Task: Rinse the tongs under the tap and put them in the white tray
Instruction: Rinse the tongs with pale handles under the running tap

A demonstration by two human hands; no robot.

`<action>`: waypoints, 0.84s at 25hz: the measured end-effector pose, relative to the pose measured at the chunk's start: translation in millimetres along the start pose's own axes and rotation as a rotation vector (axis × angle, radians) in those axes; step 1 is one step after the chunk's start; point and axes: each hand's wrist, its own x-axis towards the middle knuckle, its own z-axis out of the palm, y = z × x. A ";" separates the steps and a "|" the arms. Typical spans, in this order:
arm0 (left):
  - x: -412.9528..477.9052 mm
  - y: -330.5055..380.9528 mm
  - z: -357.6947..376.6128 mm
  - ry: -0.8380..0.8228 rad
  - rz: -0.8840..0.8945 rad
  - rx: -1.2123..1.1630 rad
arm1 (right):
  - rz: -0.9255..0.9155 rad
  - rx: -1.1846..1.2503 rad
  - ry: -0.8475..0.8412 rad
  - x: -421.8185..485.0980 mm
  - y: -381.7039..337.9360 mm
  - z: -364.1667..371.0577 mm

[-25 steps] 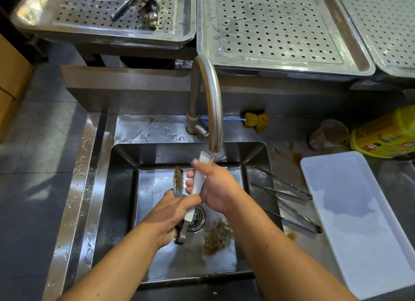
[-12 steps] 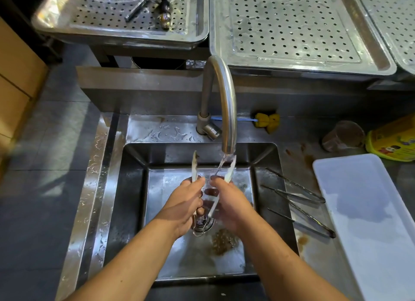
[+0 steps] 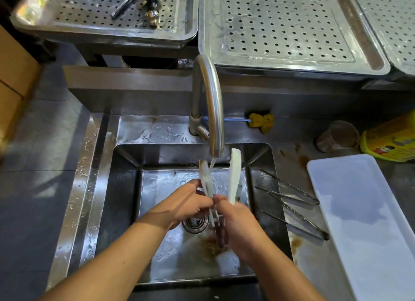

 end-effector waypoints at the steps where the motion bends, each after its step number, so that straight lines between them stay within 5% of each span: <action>1: 4.3 2.4 3.1 0.009 -0.011 0.028 | -0.017 -0.075 -0.001 -2.3 -0.6 -0.8; 7: 36.9 21.3 12.0 0.279 -0.108 0.031 | 0.037 -0.155 0.031 -9.1 1.8 -3.3; 12: 33.9 10.3 6.9 0.059 -0.090 -0.034 | 0.081 -0.126 0.050 -5.9 6.6 -11.1; 16: 35.7 9.7 9.8 0.215 -0.123 -0.109 | 0.110 -0.051 0.042 -0.9 9.7 -7.5; 21: 21.2 -0.8 10.5 -0.060 -0.100 -0.242 | 0.204 0.234 -0.037 23.2 -9.6 -13.5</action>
